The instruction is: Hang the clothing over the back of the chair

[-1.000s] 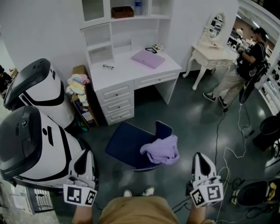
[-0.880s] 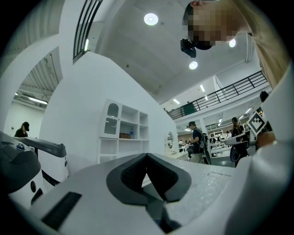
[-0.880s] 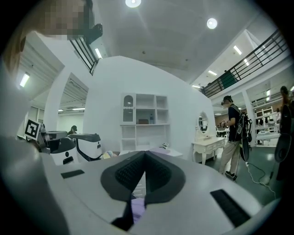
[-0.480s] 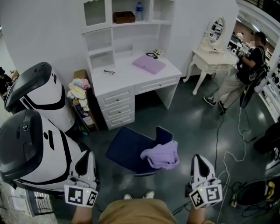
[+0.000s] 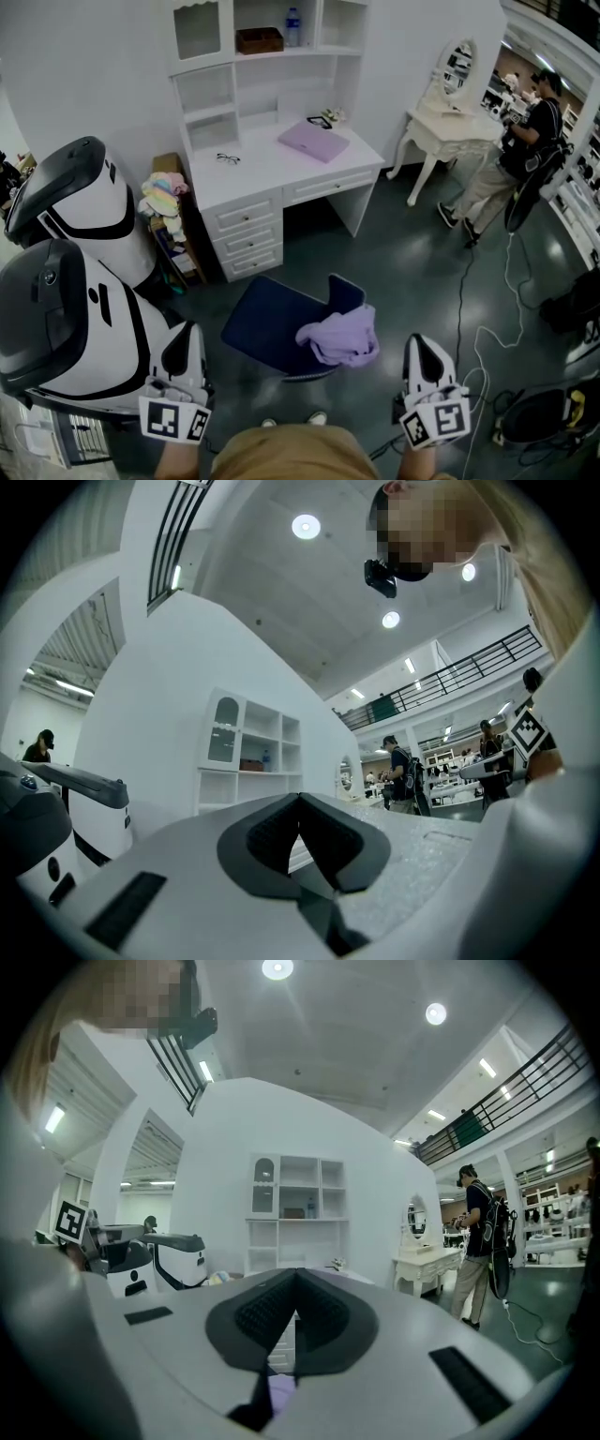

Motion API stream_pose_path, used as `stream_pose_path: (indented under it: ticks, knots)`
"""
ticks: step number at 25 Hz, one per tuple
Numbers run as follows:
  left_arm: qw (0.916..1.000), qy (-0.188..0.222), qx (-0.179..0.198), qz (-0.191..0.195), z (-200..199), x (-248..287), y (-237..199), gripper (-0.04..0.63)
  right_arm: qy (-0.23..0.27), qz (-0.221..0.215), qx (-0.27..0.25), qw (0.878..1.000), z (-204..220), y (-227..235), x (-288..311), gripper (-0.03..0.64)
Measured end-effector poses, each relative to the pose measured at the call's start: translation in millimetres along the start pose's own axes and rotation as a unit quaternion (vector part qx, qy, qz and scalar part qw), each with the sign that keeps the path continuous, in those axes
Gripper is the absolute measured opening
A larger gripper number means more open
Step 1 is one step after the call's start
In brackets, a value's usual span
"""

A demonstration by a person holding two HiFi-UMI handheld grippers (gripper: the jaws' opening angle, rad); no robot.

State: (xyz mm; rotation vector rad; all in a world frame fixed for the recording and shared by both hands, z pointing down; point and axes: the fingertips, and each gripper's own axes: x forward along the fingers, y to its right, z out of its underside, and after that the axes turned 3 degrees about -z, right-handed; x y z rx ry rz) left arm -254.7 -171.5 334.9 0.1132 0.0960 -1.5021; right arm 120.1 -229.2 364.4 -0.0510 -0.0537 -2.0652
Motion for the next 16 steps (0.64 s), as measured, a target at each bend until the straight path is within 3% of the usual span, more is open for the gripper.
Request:
stream_pose_path:
  ticks: [16]
  knots:
    - [1.0, 0.003, 0.006, 0.001, 2.6, 4.9, -3.8, 0.005, 0.008, -0.007, 0.012, 1.0, 8.1, -8.3, 10.6, 0.003]
